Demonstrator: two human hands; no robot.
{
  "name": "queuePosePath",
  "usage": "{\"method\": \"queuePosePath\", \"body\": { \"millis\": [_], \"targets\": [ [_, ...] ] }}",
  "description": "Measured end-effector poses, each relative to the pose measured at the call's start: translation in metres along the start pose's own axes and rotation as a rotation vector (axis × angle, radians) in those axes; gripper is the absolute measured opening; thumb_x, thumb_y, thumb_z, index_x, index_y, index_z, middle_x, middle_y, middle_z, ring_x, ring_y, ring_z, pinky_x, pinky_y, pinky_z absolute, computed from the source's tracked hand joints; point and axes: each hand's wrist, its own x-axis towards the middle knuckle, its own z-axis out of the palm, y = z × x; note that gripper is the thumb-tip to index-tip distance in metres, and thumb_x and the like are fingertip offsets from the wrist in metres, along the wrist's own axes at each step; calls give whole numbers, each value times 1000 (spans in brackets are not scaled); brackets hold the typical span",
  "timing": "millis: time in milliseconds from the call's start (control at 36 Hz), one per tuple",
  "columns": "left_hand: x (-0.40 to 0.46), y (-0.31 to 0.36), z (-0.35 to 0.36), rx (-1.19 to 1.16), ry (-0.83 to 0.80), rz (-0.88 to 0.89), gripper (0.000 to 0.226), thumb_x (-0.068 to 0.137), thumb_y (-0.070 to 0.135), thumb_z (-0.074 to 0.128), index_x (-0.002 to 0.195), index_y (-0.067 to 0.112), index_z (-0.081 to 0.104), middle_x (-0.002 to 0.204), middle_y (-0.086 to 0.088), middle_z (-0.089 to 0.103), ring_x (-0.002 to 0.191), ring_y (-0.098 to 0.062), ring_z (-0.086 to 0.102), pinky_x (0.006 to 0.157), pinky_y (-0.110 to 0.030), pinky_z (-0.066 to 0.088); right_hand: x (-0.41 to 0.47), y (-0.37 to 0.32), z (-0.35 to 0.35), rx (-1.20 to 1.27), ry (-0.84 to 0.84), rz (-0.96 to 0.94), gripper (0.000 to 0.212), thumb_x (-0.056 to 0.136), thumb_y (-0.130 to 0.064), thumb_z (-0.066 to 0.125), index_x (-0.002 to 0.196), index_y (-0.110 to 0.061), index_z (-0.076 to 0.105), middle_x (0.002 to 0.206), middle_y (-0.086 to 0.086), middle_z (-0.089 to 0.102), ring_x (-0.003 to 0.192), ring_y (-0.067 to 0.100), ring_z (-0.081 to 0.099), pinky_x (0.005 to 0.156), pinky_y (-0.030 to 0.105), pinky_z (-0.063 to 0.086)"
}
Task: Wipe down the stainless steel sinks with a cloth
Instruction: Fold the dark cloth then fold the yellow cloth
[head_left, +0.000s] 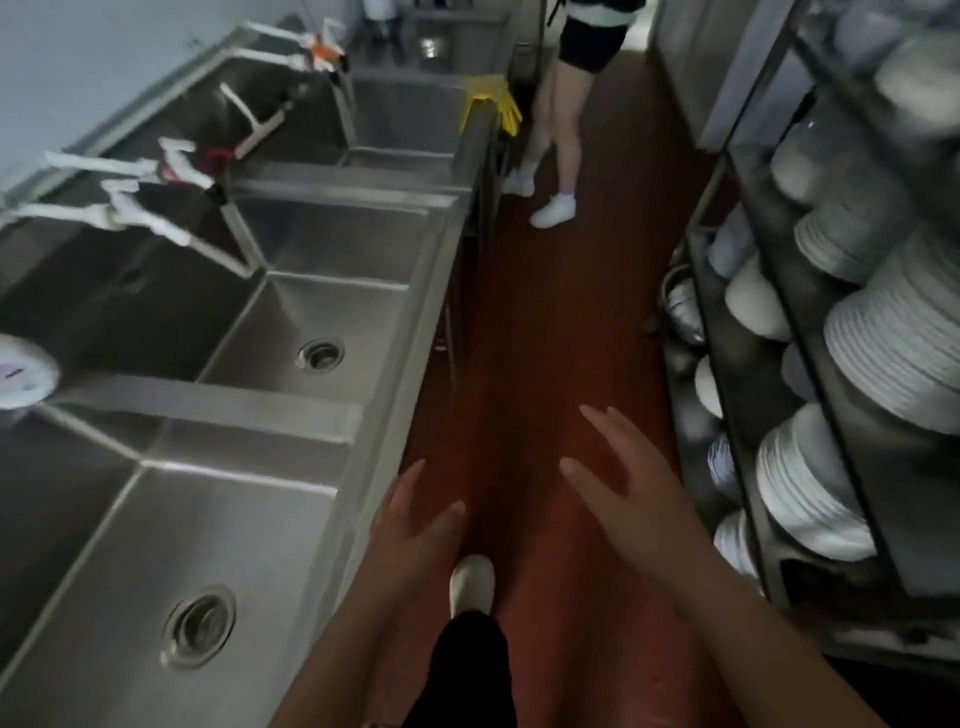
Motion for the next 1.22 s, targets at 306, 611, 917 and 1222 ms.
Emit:
{"method": "queuePosePath", "body": {
  "millis": [306, 611, 917, 1222],
  "targets": [
    [237, 151, 18, 26, -151, 80, 75, 91, 50, 65, 154, 40, 27, 160, 8, 29, 147, -17, 30, 119, -47, 31, 196, -48, -33, -4, -35, 82, 64, 86, -49, 67, 145, -45, 42, 157, -12, 32, 145, -3, 22, 119, 24, 19],
    [419, 202, 99, 185, -285, -30, 100, 61, 81, 57, 151, 50, 26, 165, 8, 16, 151, -16, 18, 122, -48, 24, 388, 17, -60, 96, -56, 319, 60, 85, -45, 71, 140, -41, 46, 152, -7, 44, 141, 7, 37, 120, 38, 30],
    [629, 351, 110, 365, -297, -118, 68, 88, 45, 71, 148, 28, 44, 149, -11, 48, 131, -33, 52, 104, -52, 48, 683, 4, -115, -30, -243, 79, 82, 78, -76, 48, 150, -36, 38, 159, -5, 35, 149, 17, 27, 120, 48, 27],
    [776, 376, 109, 792, -177, -229, 84, 90, 58, 60, 156, 46, 9, 167, -1, -11, 153, -35, -11, 123, -55, 6, 884, 1, -78, -459, -629, -119, 80, 86, -72, 47, 152, -52, 6, 167, -9, -7, 151, 18, -19, 119, 54, -2]
  ]
}}
